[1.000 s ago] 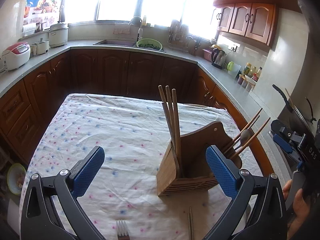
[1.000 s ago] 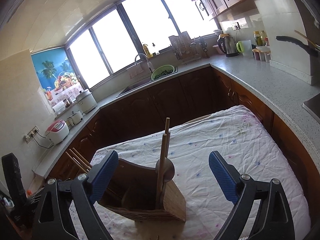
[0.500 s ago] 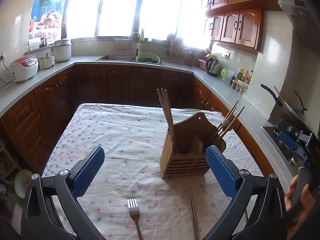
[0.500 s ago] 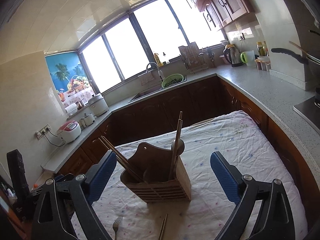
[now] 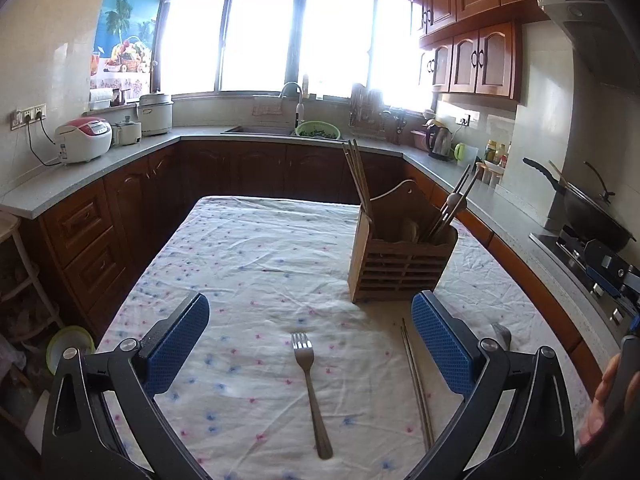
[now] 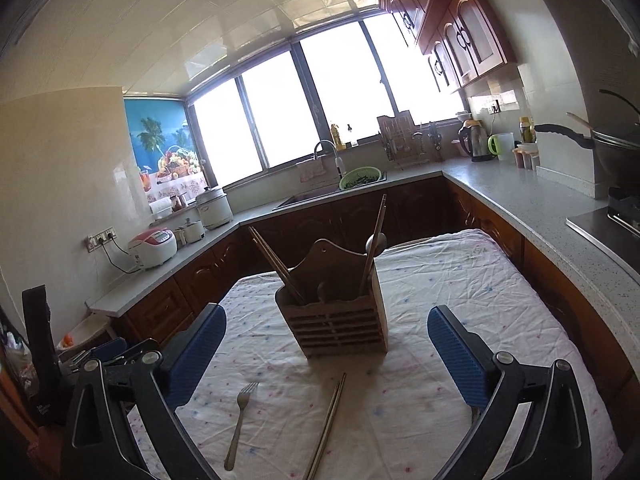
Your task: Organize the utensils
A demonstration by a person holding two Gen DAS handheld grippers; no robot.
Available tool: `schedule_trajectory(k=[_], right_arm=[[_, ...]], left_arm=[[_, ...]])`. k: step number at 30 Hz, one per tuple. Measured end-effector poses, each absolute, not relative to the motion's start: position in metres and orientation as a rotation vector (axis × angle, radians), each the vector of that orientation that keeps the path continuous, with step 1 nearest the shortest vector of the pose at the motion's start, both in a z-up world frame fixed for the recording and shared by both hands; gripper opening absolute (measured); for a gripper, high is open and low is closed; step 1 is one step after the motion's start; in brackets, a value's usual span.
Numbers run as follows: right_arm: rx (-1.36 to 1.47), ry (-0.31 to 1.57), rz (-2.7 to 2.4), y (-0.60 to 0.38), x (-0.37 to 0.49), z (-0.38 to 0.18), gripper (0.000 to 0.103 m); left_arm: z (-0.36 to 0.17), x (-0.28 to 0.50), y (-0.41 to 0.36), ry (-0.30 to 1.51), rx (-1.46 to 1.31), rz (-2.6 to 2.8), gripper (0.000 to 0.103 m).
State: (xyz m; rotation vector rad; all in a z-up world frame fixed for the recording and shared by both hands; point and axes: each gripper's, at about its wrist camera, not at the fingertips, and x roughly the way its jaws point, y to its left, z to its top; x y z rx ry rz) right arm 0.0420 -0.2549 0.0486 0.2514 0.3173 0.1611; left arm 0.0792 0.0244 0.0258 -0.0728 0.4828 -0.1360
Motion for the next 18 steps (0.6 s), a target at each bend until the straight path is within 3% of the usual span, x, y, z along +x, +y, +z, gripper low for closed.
schedule_trajectory(k=[8,18], right_arm=[[0.249,0.348,0.131,-0.245,0.011,0.011,0.102],[0.133,0.272,0.099,-0.231,-0.031,0.004,0.103]], left_arm=[[-0.01,0.054,0.033,0.58,-0.084,-0.135,0.103],[-0.001,0.022,0.031,0.512,-0.022,-0.068,0.103]])
